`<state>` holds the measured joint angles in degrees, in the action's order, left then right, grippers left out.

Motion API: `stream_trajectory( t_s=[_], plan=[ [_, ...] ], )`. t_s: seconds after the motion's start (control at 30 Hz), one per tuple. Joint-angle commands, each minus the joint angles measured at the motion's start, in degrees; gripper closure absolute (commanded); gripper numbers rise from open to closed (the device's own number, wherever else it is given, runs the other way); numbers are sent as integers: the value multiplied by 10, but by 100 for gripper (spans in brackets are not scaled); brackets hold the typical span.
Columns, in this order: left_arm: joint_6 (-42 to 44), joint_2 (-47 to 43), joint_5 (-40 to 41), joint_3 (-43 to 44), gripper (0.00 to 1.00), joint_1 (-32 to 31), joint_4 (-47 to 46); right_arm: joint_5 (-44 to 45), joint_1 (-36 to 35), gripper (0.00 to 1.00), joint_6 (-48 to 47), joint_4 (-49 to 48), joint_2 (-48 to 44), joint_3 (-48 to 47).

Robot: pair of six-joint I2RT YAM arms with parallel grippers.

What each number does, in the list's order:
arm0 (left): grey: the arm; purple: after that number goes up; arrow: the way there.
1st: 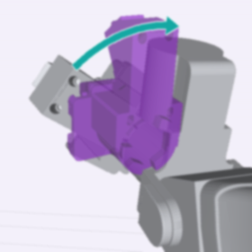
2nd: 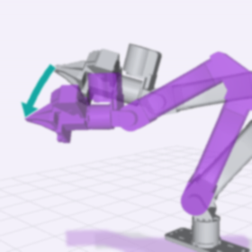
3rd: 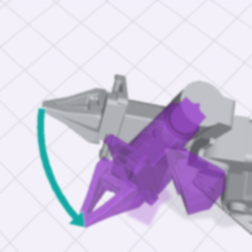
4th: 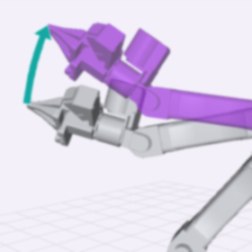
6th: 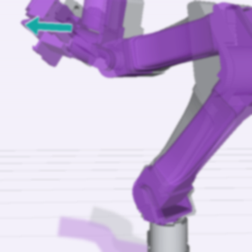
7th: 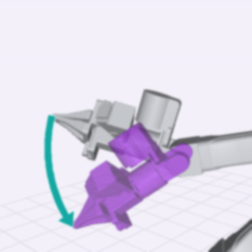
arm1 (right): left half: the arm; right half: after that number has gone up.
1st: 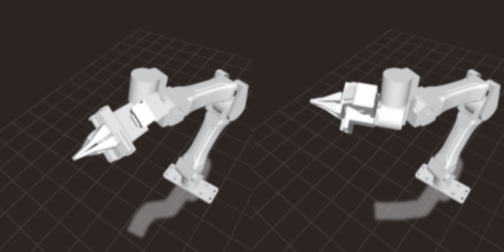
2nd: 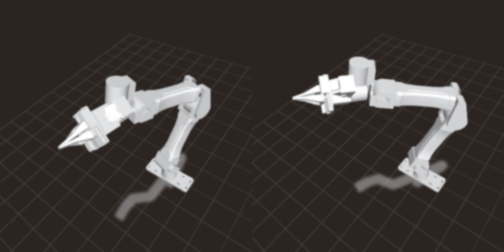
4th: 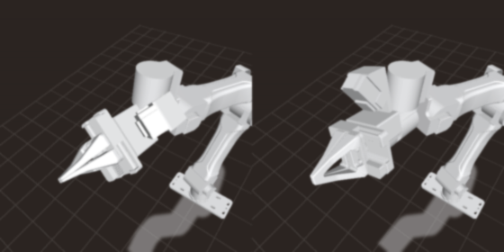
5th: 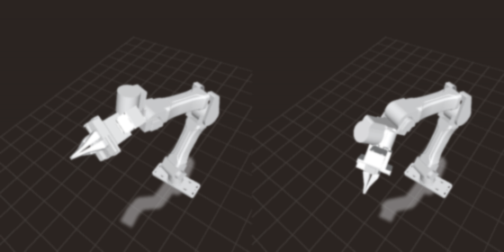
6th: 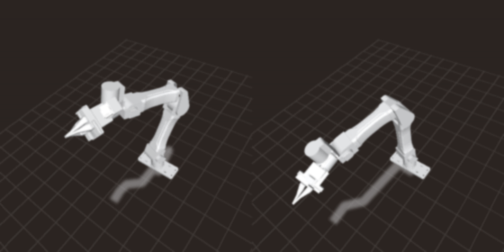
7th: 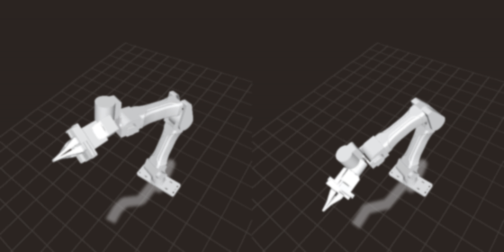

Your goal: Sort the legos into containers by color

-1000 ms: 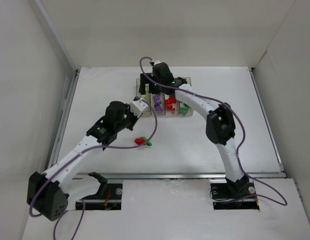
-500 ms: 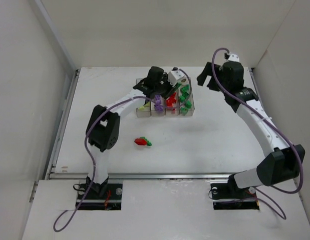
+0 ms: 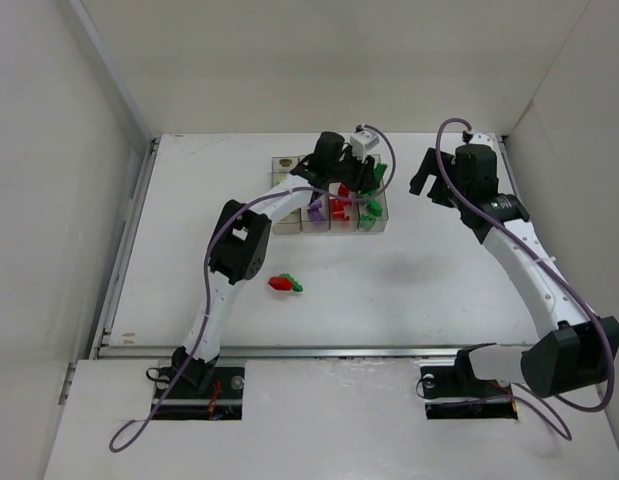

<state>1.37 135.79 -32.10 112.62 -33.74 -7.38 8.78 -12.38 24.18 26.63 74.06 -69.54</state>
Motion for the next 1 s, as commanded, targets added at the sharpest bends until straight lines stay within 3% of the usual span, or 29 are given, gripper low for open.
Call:
stream_trajectory(
  t_s=[0.0, 0.13, 0.2, 0.3, 0.37, 0.5, 0.63, 0.67, 0.83, 0.93, 0.97],
  plan=[
    [-66, -4, -40, 29, 66, -5, -33, 26, 4, 1, -4, 6, -32, -4],
    [-51, -4, -35, 23, 48, -11, -9, 32, 4, 1, -10, 11, -44, -4],
    [-45, -11, -35, 23, 32, -11, 3, 32, 10, 1, -15, 17, -44, -10],
    [-30, -32, -21, 18, 22, -11, 30, 26, 10, 1, -26, 17, -44, -21],
    [-23, -55, 1, -1, 19, -11, 38, 6, 10, 1, -43, 17, -44, -26],
    [17, -194, 25, -74, 19, -4, 38, -12, -10, 1, -89, 17, -44, -32],
    [163, -351, 44, -186, 19, 15, 84, -39, -33, 1, -112, 0, -44, -32],
    [263, -382, 44, -213, 19, 29, 110, -47, -40, 1, -125, -6, -38, -26],
    [483, -528, 68, -402, 13, 55, 324, -93, -129, 1, -153, -39, -6, -1],
    [464, -588, 82, -478, 13, 91, 345, -133, -193, 1, -207, -45, 36, 5],
    [404, -614, 82, -493, 13, 104, 332, -133, -246, 1, -222, -45, 49, 12]
  ],
)
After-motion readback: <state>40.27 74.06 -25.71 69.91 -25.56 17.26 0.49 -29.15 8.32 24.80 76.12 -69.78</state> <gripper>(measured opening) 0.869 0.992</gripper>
